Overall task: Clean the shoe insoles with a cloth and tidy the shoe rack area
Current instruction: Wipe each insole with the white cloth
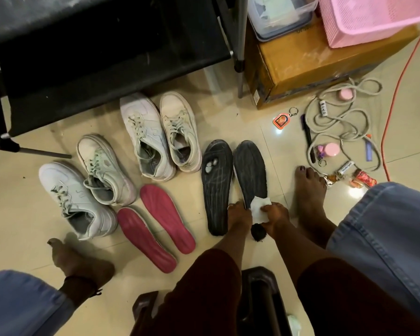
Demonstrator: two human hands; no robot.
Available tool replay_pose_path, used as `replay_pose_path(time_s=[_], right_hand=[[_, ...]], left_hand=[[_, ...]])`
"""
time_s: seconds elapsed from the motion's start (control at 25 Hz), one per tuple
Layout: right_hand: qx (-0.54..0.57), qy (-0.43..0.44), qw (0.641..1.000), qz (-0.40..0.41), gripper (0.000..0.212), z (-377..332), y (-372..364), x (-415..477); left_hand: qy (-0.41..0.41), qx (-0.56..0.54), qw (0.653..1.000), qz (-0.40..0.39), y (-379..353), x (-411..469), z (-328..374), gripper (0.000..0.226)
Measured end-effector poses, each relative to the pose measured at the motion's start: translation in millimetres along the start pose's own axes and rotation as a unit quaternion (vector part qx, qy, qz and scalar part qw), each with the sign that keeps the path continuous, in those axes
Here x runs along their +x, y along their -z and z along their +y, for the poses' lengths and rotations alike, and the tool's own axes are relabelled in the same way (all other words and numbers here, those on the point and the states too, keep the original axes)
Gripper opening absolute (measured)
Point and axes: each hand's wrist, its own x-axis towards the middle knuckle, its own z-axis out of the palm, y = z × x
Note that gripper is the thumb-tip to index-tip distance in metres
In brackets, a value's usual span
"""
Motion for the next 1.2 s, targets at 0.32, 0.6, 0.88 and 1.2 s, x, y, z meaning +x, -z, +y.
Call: replay_pose_path(time_s=[0.32, 0.6, 0.88, 1.2], right_hand=[[0.094, 0.018, 0.983, -0.159, 0.037, -34.1, 6.8, -74.8], [0.063, 0.089, 0.948, -0.298, 0.026, -64.3, -9.8, -202.8], [0.029, 0.402, 0.888, -0.222, 0.025, -51.3, -3.3, -370.7], [-0.365, 0.821, 0.418, -0.136, 0.017, 24.8, -0.5, -467.9]], left_hand=[[0.070, -0.634, 0.768, -0.058, 50.6, -52.9, 3.8, 0.029], [0.014, -0.775, 0.610, -0.165, 137.7, -138.5, 1.9, 0.062], [-0.108, -0.829, 0.522, -0.170, 197.0, -262.8, -36.3, 0.052], [-0.220, -0.846, 0.453, -0.175, 224.5, -361.7, -79.8, 0.072]])
